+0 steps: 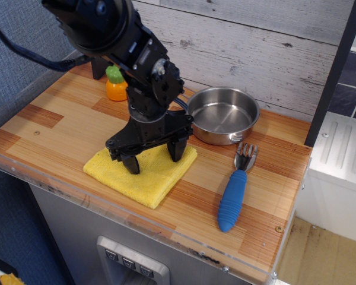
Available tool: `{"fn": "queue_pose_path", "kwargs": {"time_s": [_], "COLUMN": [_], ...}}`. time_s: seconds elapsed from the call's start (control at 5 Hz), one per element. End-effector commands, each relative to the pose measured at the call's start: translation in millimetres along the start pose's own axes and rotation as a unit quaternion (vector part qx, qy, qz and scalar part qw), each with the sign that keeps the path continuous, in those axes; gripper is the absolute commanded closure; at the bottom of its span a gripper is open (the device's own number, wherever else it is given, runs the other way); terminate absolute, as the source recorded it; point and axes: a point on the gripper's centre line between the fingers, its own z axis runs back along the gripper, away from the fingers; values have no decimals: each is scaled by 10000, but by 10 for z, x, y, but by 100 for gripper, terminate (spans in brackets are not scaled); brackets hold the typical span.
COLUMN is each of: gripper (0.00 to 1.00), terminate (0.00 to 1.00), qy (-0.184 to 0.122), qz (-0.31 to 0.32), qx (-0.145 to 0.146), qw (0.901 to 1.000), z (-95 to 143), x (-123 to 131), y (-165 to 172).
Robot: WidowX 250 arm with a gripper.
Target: Move the yellow cloth to the lower left edge
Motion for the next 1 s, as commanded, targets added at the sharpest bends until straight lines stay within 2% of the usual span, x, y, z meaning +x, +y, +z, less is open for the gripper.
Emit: {"fn": "queue_pose_path", "kwargs": {"time_s": [0.0,0.4,0.8], "gripper": [0,0,0], "terminate": [0,0,0], "qy": [-83,53,-21], "qz": [366,647,974], "qx": [-27,84,181], "qw": [9993,9979,9951], "z": [21,-98,-84], "x": [199,398,680], "y": [251,509,886]}}
